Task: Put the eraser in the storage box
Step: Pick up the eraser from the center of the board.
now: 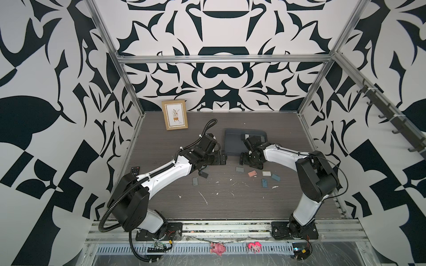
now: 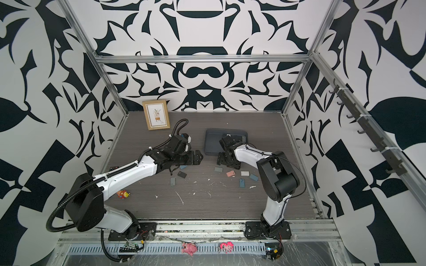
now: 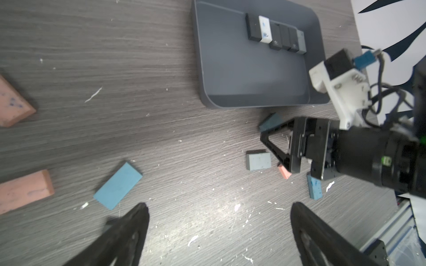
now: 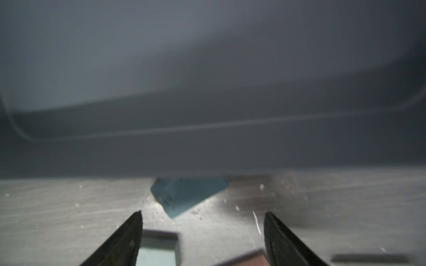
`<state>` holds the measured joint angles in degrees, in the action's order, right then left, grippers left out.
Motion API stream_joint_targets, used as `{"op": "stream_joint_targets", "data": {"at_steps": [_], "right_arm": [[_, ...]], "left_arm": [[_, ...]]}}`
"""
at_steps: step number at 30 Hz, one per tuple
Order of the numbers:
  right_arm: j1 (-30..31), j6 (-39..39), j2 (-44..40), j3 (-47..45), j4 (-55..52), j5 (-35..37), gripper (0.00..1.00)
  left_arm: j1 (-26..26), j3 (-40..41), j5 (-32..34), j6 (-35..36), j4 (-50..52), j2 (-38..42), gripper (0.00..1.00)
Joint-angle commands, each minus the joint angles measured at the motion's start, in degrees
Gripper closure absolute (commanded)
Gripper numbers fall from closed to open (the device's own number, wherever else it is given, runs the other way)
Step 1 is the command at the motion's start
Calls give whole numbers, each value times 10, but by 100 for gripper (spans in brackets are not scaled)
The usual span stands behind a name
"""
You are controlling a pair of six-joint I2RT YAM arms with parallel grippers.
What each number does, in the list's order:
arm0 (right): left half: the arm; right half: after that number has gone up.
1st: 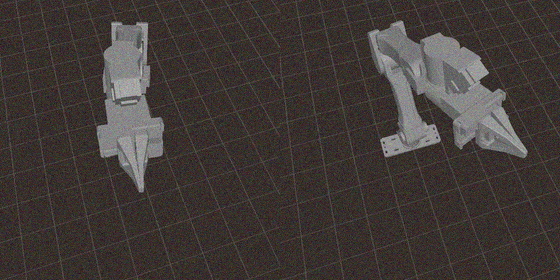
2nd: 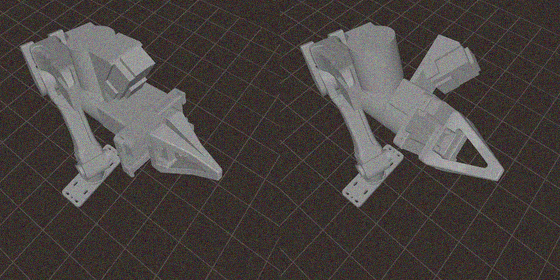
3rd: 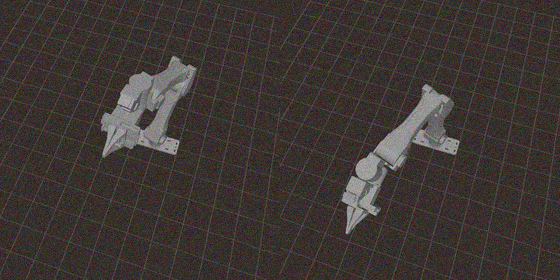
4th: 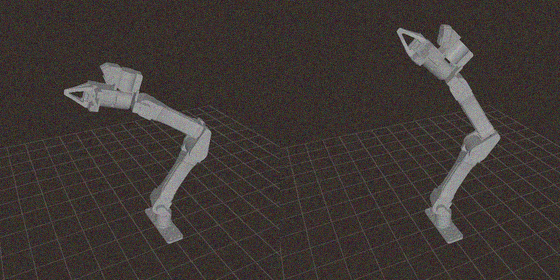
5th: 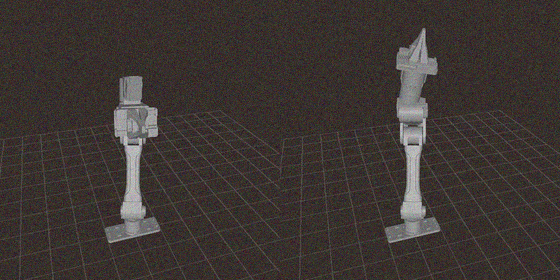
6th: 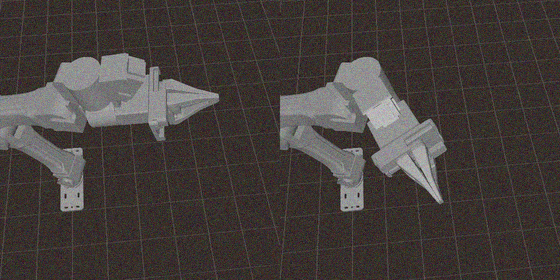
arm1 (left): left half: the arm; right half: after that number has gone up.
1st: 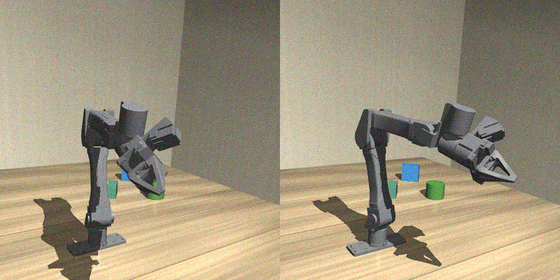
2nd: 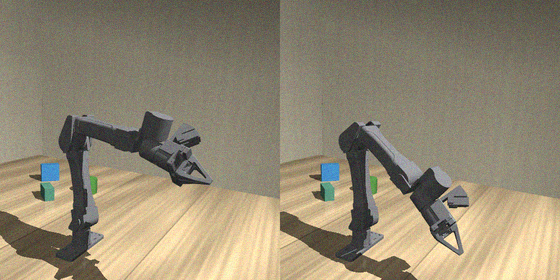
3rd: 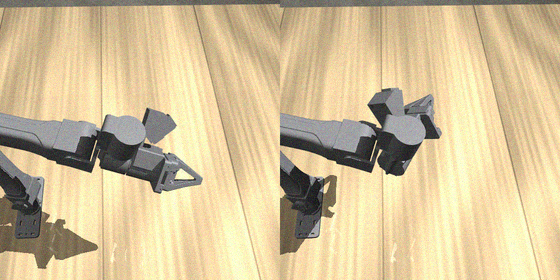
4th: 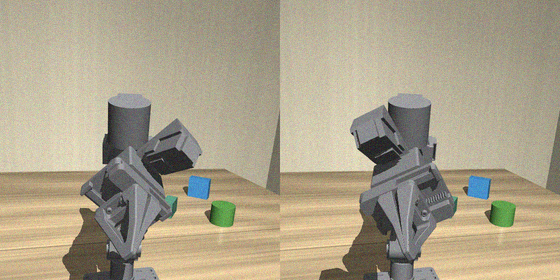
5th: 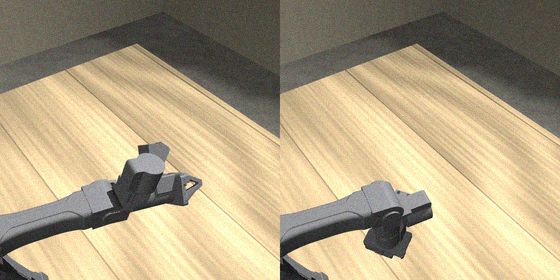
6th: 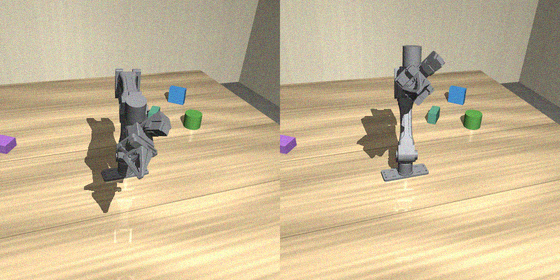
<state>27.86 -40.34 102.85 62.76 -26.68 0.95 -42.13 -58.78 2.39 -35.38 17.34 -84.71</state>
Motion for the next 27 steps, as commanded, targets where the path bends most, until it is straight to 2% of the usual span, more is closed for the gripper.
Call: {"op": "stream_joint_targets", "data": {"at_steps": [1,7,16,20,27], "right_arm": [[6,-10,8,31,6,4,16],[8,-14,31,48,8,9,21],[17,-2,58,74,-6,28,41],[27,17,73,97,-24,51,46],[50,31,75,120,-56,89,48]], "left_arm": [[-2,12,10,-11,-6,21,1],[-1,22,6,-11,-11,19,1],[-1,13,6,-3,-14,13,1],[-2,14,5,-2,-14,13,1],[-1,17,8,-1,-12,18,1]]}}
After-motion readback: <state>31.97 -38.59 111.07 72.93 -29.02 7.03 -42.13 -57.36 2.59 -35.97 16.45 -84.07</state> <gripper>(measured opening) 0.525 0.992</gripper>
